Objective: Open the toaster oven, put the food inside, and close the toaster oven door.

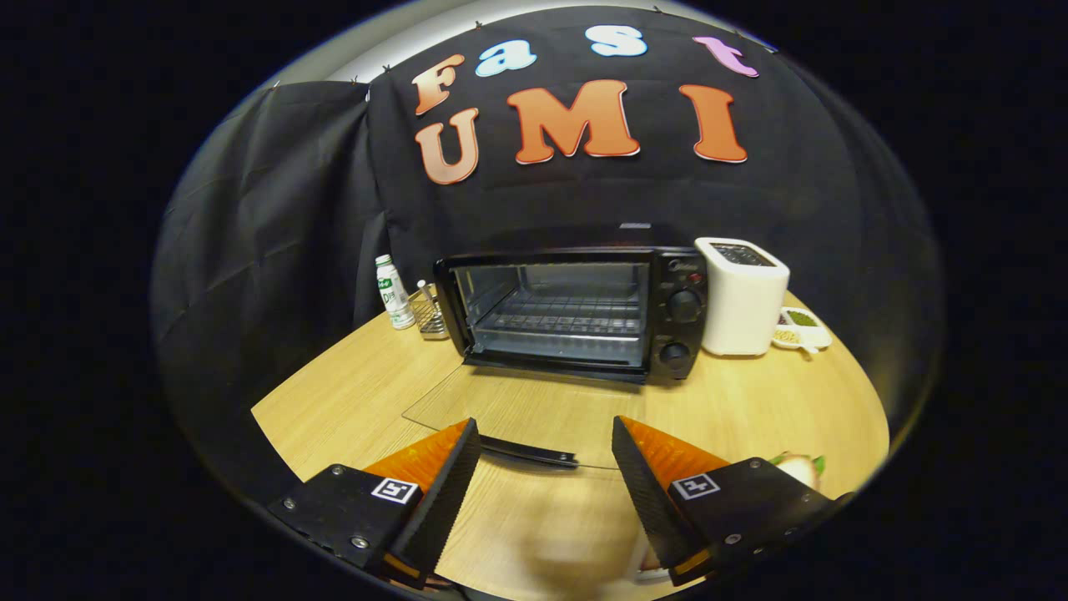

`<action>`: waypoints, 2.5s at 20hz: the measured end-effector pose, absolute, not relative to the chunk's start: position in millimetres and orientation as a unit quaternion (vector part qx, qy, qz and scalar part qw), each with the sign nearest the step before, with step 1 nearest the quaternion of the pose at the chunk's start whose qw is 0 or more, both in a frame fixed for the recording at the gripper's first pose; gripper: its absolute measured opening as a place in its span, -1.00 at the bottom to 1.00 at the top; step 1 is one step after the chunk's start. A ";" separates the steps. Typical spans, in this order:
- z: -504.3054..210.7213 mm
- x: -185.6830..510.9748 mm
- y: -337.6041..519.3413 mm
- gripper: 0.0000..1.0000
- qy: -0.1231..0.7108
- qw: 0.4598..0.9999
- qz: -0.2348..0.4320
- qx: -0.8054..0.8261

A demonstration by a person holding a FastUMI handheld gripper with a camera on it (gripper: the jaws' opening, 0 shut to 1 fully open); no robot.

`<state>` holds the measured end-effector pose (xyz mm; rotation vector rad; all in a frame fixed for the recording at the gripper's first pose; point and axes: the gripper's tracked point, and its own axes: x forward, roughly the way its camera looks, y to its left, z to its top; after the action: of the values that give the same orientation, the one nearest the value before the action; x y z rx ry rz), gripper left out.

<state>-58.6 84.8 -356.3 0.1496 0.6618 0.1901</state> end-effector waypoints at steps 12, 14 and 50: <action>-356.1 -92.6 -49.0 0.95 0.395 0.915 0.025 0.084; -374.1 -103.6 -55.2 0.95 0.424 0.900 0.030 0.101; -337.5 5.6 23.1 -0.49 0.329 0.856 0.070 0.393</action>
<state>5.6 23.1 -337.5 0.8259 0.6916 0.1474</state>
